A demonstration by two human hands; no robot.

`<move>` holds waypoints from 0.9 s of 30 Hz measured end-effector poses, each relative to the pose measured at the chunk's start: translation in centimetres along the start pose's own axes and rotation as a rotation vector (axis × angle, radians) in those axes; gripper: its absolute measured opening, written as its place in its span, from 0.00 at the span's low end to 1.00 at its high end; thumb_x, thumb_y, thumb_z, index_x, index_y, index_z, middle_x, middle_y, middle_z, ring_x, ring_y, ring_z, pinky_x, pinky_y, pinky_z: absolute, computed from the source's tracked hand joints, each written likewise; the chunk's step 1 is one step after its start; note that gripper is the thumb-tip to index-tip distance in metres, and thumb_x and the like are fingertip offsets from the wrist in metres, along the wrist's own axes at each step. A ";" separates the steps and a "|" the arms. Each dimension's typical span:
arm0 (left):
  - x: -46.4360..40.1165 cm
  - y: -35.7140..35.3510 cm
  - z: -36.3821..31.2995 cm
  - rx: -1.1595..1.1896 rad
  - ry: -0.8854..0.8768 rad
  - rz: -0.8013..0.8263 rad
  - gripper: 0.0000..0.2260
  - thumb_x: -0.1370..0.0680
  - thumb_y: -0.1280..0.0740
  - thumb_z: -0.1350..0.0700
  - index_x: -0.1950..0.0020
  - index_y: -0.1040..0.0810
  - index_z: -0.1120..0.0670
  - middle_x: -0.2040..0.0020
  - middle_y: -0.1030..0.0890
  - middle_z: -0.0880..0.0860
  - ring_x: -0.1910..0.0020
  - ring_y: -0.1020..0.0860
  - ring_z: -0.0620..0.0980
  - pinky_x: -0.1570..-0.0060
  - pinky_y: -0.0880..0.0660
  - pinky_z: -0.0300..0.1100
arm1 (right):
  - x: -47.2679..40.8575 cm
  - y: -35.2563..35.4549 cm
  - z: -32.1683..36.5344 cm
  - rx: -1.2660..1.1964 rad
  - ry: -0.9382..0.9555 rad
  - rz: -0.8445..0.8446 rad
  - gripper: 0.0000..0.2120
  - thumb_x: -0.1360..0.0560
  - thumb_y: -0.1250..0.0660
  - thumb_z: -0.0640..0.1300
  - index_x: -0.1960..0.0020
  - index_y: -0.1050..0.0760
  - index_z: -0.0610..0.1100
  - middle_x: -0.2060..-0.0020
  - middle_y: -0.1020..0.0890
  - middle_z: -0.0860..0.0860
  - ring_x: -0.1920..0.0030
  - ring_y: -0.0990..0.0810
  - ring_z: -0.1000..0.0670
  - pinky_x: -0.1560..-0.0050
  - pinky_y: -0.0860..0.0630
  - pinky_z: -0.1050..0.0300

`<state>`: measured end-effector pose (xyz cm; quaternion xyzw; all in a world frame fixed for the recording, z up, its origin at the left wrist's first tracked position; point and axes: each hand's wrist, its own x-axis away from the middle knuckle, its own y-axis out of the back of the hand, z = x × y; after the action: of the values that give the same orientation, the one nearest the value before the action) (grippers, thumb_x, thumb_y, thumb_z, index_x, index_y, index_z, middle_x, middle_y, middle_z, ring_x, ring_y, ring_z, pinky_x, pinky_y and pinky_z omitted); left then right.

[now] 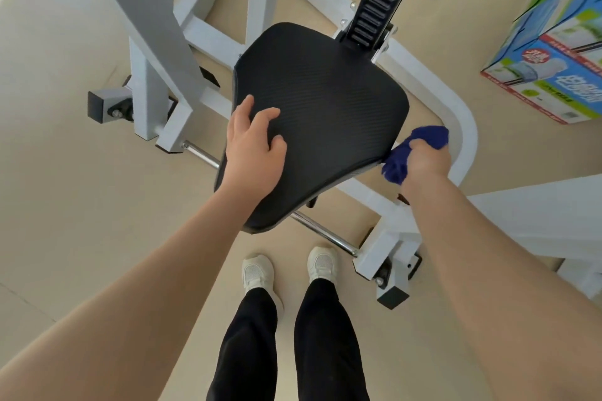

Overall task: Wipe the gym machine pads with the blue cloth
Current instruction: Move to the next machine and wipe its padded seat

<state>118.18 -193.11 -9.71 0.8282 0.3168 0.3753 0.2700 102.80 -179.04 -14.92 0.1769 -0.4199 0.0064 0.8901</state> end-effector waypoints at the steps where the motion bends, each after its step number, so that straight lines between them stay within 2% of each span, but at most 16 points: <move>1: -0.2 -0.2 0.0 -0.011 0.011 0.008 0.18 0.20 0.43 0.59 0.30 0.34 0.50 0.23 0.48 0.50 0.24 0.52 0.51 0.26 0.51 0.50 | -0.2 -0.2 0.2 0.034 0.012 0.037 0.12 0.25 0.47 0.31 0.49 0.27 0.41 0.69 0.33 0.49 0.72 0.38 0.50 0.70 0.38 0.60; 3: -0.6 -0.5 -0.2 -0.030 0.039 0.011 0.19 0.20 0.43 0.58 0.29 0.34 0.51 0.23 0.46 0.50 0.24 0.50 0.52 0.25 0.50 0.51 | -0.1 -0.9 -0.6 0.176 0.095 0.112 0.11 0.29 0.47 0.33 0.63 0.32 0.47 0.71 0.34 0.50 0.74 0.37 0.49 0.72 0.35 0.57; 4: -0.8 -0.6 -0.4 -0.032 0.053 0.008 0.19 0.20 0.43 0.58 0.29 0.34 0.51 0.23 0.45 0.50 0.24 0.49 0.52 0.26 0.50 0.51 | -0.1 -1.0 -1.3 0.229 0.137 0.134 0.11 0.30 0.46 0.35 0.65 0.34 0.50 0.71 0.32 0.50 0.75 0.35 0.48 0.71 0.32 0.55; 6: -1.3 -0.6 -0.8 -0.025 0.083 -0.006 0.19 0.21 0.42 0.58 0.29 0.35 0.52 0.23 0.44 0.50 0.25 0.47 0.52 0.26 0.48 0.51 | 0.1 -0.5 -2.3 0.279 0.165 0.136 0.09 0.33 0.44 0.38 0.60 0.31 0.51 0.68 0.26 0.49 0.70 0.27 0.43 0.65 0.25 0.49; 8: -2.0 -0.4 -1.3 -0.033 0.105 -0.023 0.20 0.20 0.43 0.57 0.28 0.36 0.53 0.24 0.44 0.50 0.25 0.45 0.52 0.27 0.45 0.52 | -0.1 -0.2 -2.4 0.286 0.136 0.127 0.09 0.31 0.43 0.37 0.54 0.30 0.48 0.66 0.24 0.48 0.67 0.24 0.43 0.64 0.24 0.49; 10: -3.1 -0.2 -1.8 -0.044 0.117 -0.036 0.20 0.19 0.44 0.56 0.27 0.37 0.54 0.23 0.44 0.51 0.25 0.45 0.52 0.26 0.46 0.51 | -1.1 -0.6 -1.2 0.241 0.104 0.121 0.08 0.30 0.45 0.36 0.57 0.31 0.46 0.68 0.26 0.48 0.71 0.29 0.46 0.70 0.28 0.55; 13: -5.1 -0.1 -2.0 -0.072 0.126 -0.007 0.22 0.19 0.46 0.52 0.26 0.40 0.55 0.22 0.47 0.51 0.24 0.48 0.53 0.27 0.49 0.49 | -3.8 -2.1 2.3 0.234 0.064 0.026 0.11 0.28 0.45 0.36 0.66 0.35 0.46 0.71 0.32 0.50 0.71 0.35 0.51 0.69 0.37 0.58; 14: -5.8 -0.1 -1.7 -0.082 0.133 -0.005 0.22 0.19 0.46 0.52 0.25 0.42 0.56 0.22 0.48 0.52 0.24 0.49 0.53 0.27 0.50 0.49 | -4.8 -2.5 3.1 0.267 0.100 0.005 0.12 0.28 0.45 0.36 0.69 0.38 0.46 0.73 0.33 0.50 0.71 0.36 0.51 0.69 0.39 0.59; 16: -7.1 0.2 -1.4 -0.097 0.145 -0.029 0.23 0.19 0.46 0.52 0.25 0.43 0.56 0.23 0.46 0.52 0.24 0.48 0.54 0.27 0.49 0.50 | -5.6 -2.9 3.5 0.406 0.301 0.028 0.13 0.30 0.44 0.36 0.71 0.39 0.48 0.72 0.33 0.49 0.72 0.36 0.51 0.69 0.39 0.60; 18: -7.9 0.9 -1.3 -0.113 0.157 -0.064 0.22 0.20 0.45 0.55 0.25 0.42 0.56 0.24 0.40 0.53 0.25 0.45 0.55 0.28 0.46 0.51 | -5.4 -2.1 2.7 0.577 0.487 0.099 0.11 0.29 0.41 0.35 0.65 0.29 0.49 0.63 0.29 0.48 0.70 0.34 0.54 0.67 0.36 0.61; 19: -8.4 1.2 -1.4 -0.113 0.165 -0.077 0.22 0.20 0.45 0.57 0.26 0.40 0.56 0.26 0.37 0.54 0.26 0.44 0.55 0.29 0.44 0.51 | -5.4 -1.8 2.3 0.650 0.548 0.117 0.08 0.28 0.39 0.35 0.55 0.24 0.46 0.57 0.28 0.47 0.67 0.32 0.54 0.63 0.34 0.61; 20: -8.9 1.5 -1.5 -0.105 0.176 -0.087 0.22 0.21 0.46 0.59 0.27 0.39 0.56 0.28 0.35 0.55 0.27 0.43 0.56 0.31 0.43 0.52 | -5.6 -1.7 2.3 0.707 0.584 0.108 0.11 0.27 0.38 0.36 0.47 0.24 0.46 0.53 0.28 0.47 0.63 0.30 0.52 0.60 0.33 0.60; 21: -9.4 1.8 -1.6 -0.091 0.192 -0.090 0.21 0.21 0.46 0.59 0.27 0.39 0.56 0.29 0.34 0.55 0.28 0.42 0.56 0.31 0.42 0.52 | -6.1 -1.7 2.6 0.738 0.590 0.107 0.13 0.27 0.39 0.36 0.45 0.24 0.47 0.52 0.27 0.46 0.61 0.29 0.49 0.60 0.33 0.60; 24: -11.6 2.4 -1.3 -0.009 0.266 -0.059 0.22 0.20 0.46 0.55 0.26 0.41 0.55 0.27 0.35 0.56 0.27 0.42 0.56 0.30 0.43 0.52 | -7.6 -3.9 4.6 0.806 0.581 0.075 0.08 0.27 0.41 0.39 0.59 0.27 0.51 0.57 0.26 0.44 0.60 0.29 0.46 0.63 0.37 0.60; 25: -12.1 2.6 -1.1 0.026 0.295 -0.040 0.22 0.19 0.46 0.53 0.25 0.41 0.54 0.27 0.35 0.55 0.27 0.40 0.56 0.31 0.42 0.49 | -7.9 -5.0 5.1 0.865 0.606 0.067 0.08 0.27 0.41 0.41 0.58 0.26 0.51 0.56 0.26 0.45 0.59 0.28 0.45 0.62 0.37 0.59; 27: -13.0 2.6 -0.4 0.101 0.327 0.021 0.21 0.19 0.47 0.50 0.26 0.38 0.51 0.29 0.32 0.53 0.31 0.34 0.54 0.38 0.39 0.42 | -7.7 -7.2 5.8 0.998 0.704 0.059 0.10 0.27 0.40 0.41 0.48 0.24 0.48 0.50 0.25 0.45 0.55 0.26 0.43 0.60 0.35 0.57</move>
<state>112.03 -204.16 -13.57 0.7719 0.3662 0.4913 0.1691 94.69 -186.62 -19.51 0.5482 -0.0515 0.2850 0.7846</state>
